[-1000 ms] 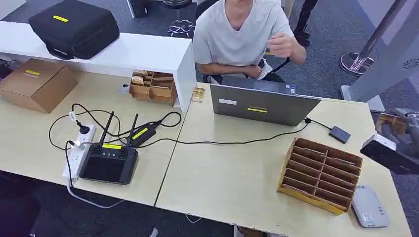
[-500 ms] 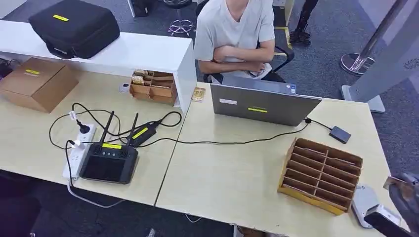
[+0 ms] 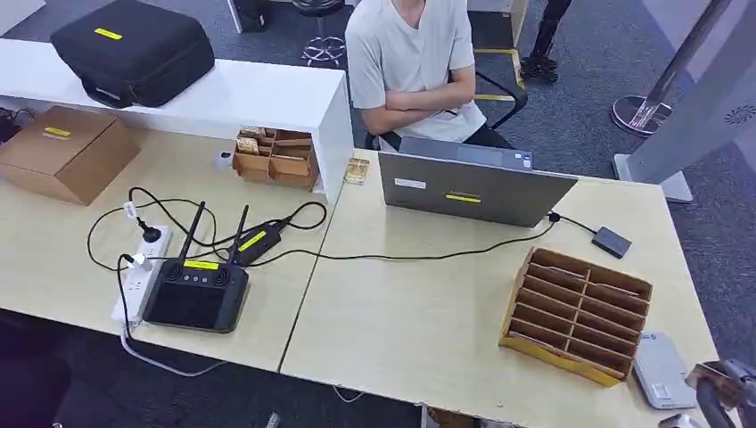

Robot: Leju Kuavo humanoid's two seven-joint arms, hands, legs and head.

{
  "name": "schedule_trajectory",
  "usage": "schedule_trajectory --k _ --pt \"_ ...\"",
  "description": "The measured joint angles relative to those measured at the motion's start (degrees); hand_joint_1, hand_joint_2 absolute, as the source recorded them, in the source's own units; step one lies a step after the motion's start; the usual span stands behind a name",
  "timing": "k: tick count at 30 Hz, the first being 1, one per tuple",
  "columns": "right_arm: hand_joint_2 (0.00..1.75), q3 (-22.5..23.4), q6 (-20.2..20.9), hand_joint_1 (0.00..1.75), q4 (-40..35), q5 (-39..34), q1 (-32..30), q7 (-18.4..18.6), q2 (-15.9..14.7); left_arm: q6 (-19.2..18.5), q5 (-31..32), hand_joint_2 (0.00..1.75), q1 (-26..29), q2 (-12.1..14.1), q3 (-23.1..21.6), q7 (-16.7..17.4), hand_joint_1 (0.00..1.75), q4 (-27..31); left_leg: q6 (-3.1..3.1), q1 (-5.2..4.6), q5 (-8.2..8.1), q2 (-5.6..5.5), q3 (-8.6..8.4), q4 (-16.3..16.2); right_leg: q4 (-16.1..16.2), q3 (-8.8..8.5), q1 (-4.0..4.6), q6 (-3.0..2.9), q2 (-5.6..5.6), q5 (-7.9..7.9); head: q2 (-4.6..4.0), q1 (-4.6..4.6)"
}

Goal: Pass the card to the sensor for recognition and then transmit it.

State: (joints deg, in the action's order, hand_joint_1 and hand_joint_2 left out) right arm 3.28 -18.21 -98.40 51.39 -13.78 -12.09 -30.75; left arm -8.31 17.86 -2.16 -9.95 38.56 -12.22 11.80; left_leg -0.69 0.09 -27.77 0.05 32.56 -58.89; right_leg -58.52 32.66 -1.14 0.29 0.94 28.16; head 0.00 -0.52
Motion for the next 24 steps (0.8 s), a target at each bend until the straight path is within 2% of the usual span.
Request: schedule_trajectory --k 7,15,24 --pt "1.75 -1.12 -1.77 1.75 4.96 4.83 3.67 0.29 2.53 -0.22 1.03 0.00 -0.10 0.00 0.00 0.42 0.00 -0.07 -0.01 0.00 0.01 0.05 -0.02 0.00 -0.02 -0.01 0.00 -0.01 -0.07 -0.01 0.00 0.00" --pt "1.75 -3.39 -2.47 1.75 12.13 6.93 9.88 1.31 3.80 -0.35 1.68 0.00 -0.12 -0.02 0.00 0.61 0.00 -0.07 -0.06 0.00 0.05 0.05 -0.03 -0.01 -0.03 -0.02 0.00 -0.01 -0.05 -0.04 0.00 0.00" --pt "1.75 -4.85 -3.37 1.75 15.32 6.73 10.68 1.29 5.13 -0.31 1.62 0.00 -0.12 -0.11 0.00 0.92 0.00 -0.09 -0.06 0.01 0.04 0.02 -0.01 0.00 -0.02 0.01 0.01 -0.02 -0.03 -0.03 0.00 0.00"
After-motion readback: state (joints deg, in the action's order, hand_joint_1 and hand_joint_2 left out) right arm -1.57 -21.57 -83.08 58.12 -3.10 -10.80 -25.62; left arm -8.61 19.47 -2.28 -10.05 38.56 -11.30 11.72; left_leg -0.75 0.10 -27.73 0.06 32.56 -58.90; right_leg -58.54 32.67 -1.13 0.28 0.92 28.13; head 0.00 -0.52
